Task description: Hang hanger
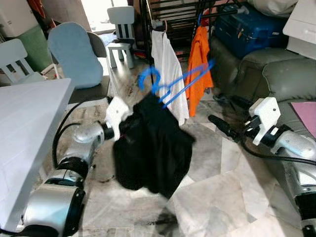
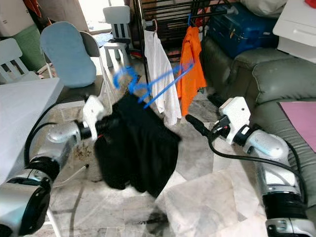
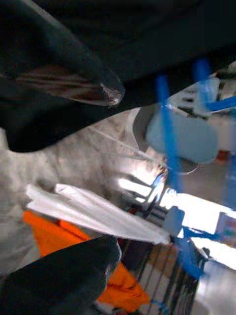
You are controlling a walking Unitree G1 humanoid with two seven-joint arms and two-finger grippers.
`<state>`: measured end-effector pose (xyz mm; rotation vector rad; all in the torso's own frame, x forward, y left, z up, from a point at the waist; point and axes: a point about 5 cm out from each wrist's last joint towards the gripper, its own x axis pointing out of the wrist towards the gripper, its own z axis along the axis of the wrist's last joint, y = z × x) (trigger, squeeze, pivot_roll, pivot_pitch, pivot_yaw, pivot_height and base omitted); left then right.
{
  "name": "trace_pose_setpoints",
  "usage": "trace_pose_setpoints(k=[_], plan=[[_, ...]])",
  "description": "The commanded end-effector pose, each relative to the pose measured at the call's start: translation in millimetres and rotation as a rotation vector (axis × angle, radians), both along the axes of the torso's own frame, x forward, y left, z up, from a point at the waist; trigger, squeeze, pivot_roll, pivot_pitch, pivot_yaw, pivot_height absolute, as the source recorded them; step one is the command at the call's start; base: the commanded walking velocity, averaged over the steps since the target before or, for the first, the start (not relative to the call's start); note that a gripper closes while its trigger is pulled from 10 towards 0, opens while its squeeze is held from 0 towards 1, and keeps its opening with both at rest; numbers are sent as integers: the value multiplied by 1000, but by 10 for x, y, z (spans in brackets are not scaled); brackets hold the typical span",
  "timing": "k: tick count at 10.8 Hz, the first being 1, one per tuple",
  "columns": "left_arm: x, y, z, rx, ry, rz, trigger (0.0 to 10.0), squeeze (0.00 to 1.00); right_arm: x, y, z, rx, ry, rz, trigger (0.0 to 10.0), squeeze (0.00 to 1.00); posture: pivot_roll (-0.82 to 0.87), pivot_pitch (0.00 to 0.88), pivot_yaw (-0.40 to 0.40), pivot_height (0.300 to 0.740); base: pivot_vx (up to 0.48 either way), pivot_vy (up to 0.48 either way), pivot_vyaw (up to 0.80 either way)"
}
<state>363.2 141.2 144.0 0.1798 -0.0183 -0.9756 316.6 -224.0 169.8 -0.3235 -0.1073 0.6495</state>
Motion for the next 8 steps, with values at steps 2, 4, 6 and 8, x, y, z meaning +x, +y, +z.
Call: trace_pose_setpoints(k=[2,4,6,8], plan=[[-44,-123,259,16,-134,-158,0,0,92,127,-175,84,76,-49,10000,1000,-206,0,101,740,0,0,0],[-97,-193,342,50,-199,-241,0,0,101,245,-294,62,111,-21,10000,1000,-202,0,98,740,0,0,0],[-144,-266,408,107,-246,-319,0,0,132,302,-299,69,116,-7,10000,463,-203,0,97,740,0,0,0],[-147,-308,430,137,-273,-338,0,0,127,332,-317,68,125,10,10000,0,-203,0,97,740,0,0,0]])
